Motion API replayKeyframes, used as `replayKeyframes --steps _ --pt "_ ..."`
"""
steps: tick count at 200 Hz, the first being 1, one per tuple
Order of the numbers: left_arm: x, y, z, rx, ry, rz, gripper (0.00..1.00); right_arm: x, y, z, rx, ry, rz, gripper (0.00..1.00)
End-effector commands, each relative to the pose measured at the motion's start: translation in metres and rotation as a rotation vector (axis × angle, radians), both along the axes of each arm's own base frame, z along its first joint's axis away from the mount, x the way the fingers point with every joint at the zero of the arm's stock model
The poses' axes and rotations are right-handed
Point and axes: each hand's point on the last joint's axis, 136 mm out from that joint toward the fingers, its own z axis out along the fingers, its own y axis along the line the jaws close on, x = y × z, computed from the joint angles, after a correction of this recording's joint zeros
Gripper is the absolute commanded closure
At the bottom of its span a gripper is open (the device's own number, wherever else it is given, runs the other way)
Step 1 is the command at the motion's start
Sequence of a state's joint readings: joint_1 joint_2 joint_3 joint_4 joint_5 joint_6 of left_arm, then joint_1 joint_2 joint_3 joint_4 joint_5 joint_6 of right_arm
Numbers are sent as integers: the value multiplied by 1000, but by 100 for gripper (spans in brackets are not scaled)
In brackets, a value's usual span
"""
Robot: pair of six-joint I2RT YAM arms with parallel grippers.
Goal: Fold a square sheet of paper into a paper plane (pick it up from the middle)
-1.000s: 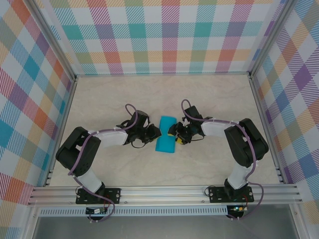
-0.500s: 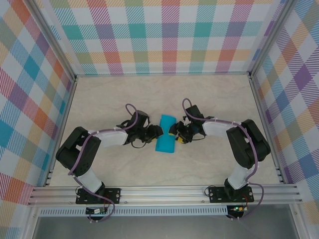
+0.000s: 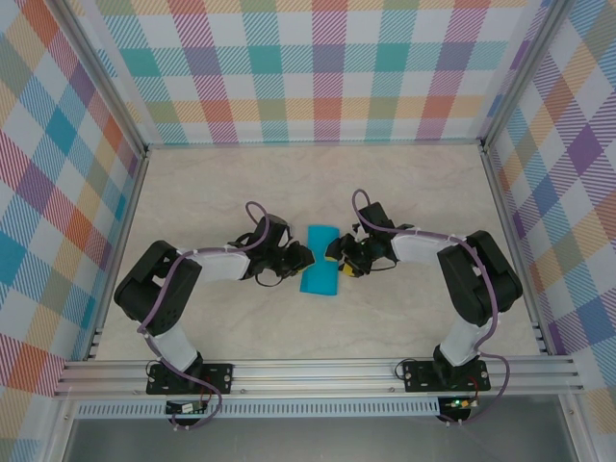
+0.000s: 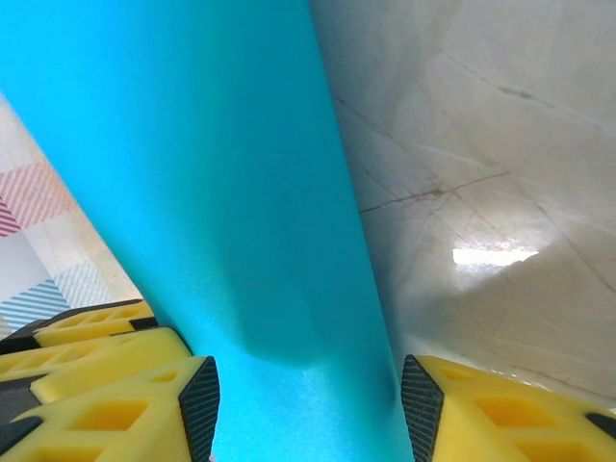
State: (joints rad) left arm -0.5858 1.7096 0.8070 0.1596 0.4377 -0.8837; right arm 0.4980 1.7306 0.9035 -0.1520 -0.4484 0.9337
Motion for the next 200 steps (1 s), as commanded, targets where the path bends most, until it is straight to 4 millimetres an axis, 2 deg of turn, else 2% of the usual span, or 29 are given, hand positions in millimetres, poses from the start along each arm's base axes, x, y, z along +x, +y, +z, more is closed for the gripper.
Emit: replayKeyframes --steps 1,16,36,76,160,183,200 --pt "10 -1 12 -17 -37 -12 89 6 -2 17 21 -51 40 44" --pt "12 1 12 -6 -40 -18 94 6 -6 22 28 -72 65 43" --pt "15 2 15 -12 -49 -23 95 4 -7 25 42 -85 108 43" --pt "17 4 16 -12 -47 -31 95 6 -4 20 50 -72 133 47" --pt "17 4 11 -10 -31 -28 94 6 7 6 90 -14 170 48" --pt "18 5 10 -6 -28 -18 91 5 1 -4 35 10 168 49" --pt "18 9 10 10 -23 -1 82 4 -5 -11 -14 22 161 49"
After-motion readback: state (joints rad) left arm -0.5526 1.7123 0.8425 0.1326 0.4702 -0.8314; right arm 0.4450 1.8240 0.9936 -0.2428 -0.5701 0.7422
